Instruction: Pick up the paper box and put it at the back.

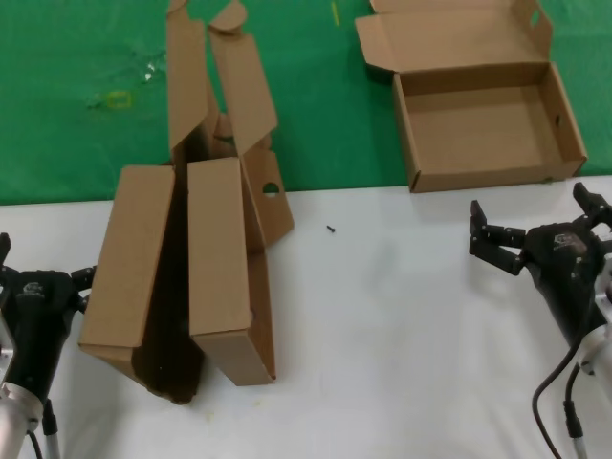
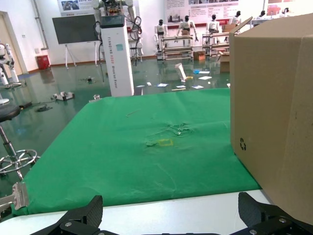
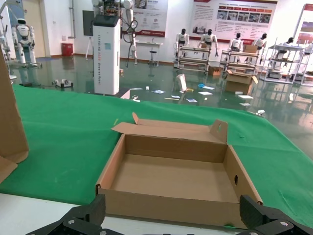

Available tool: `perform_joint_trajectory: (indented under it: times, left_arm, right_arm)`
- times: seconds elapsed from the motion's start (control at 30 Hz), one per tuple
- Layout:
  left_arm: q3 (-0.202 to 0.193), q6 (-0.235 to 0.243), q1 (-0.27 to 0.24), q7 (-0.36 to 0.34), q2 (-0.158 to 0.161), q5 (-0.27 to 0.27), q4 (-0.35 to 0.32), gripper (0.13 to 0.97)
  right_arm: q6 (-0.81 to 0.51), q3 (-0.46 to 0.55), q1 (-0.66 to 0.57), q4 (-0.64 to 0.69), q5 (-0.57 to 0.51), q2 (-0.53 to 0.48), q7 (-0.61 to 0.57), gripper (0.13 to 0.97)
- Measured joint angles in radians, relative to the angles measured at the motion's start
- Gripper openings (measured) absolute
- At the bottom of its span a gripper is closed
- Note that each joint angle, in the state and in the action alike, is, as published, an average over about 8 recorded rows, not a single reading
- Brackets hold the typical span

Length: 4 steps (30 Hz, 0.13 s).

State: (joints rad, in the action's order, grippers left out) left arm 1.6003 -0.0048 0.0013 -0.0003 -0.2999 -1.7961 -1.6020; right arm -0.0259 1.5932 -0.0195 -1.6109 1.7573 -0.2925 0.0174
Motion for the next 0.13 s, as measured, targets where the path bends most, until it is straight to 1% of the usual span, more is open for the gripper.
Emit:
perform_joint_trajectory:
  times: [0.13]
  left_arm:
    - [0.000,0.000,0.000,0.000,0.000,0.000,0.000,0.966]
  right_arm:
    - [0.000,0.000,0.000,0.000,0.000,0.000,0.000,0.966]
